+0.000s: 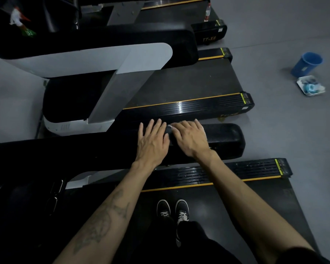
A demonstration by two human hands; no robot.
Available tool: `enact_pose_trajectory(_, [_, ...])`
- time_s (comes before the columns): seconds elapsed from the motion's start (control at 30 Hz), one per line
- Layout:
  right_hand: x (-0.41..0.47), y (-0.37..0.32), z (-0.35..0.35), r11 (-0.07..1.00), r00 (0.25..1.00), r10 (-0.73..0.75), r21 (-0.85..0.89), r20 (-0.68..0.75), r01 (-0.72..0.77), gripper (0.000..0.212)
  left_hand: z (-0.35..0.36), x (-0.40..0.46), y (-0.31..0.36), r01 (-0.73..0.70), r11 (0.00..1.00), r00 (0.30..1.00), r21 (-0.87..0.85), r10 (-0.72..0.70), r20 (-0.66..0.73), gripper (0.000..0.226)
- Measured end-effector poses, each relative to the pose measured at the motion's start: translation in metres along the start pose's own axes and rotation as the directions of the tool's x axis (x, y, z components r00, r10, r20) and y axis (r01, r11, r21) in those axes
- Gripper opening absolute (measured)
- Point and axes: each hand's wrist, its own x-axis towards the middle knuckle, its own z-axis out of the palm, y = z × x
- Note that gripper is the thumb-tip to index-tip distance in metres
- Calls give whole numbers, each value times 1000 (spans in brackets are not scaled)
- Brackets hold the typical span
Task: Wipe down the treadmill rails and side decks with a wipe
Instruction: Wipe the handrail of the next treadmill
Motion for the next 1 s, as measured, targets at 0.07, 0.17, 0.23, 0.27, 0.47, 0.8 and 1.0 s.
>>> enact_pose_trajectory(0.07, [3, 13, -3, 999, 999, 21, -42, 28, -19, 75, 2, 4, 4, -3, 1000, 1000, 15, 3, 16, 74])
enact_pose_trajectory(0.17, [-3, 30, -5, 990, 994, 106, -91, 9, -104, 62, 4, 6, 8, -2, 999, 1000, 40, 2, 20, 73])
enact_pose_trajectory(0.23, [-9, 27, -5, 979, 985, 169, -114, -18, -170, 71, 4, 8, 9, 4, 999, 1000, 37, -5, 25, 75])
enact_pose_trajectory(0.27, [-12, 22, -3, 977, 981, 189, -97, -32, -191, 76, 3, 9, 10, 4, 999, 1000, 35, -5, 28, 76])
enact_pose_trajectory(0.47, [-7, 10, 2, 990, 988, 140, 7, -59, -140, 76, 6, 12, 12, -7, 997, 1000, 78, 5, 27, 74])
enact_pose_trajectory(0.8, [-37, 14, 6, 958, 946, 285, 6, -153, -288, 64, 10, 11, 12, -31, 990, 999, 135, 27, 30, 69])
enact_pose_trajectory(1.0, [-23, 28, 2, 984, 982, 176, 31, -64, -174, 73, 6, 14, 21, 2, 987, 998, 161, -13, 64, 73])
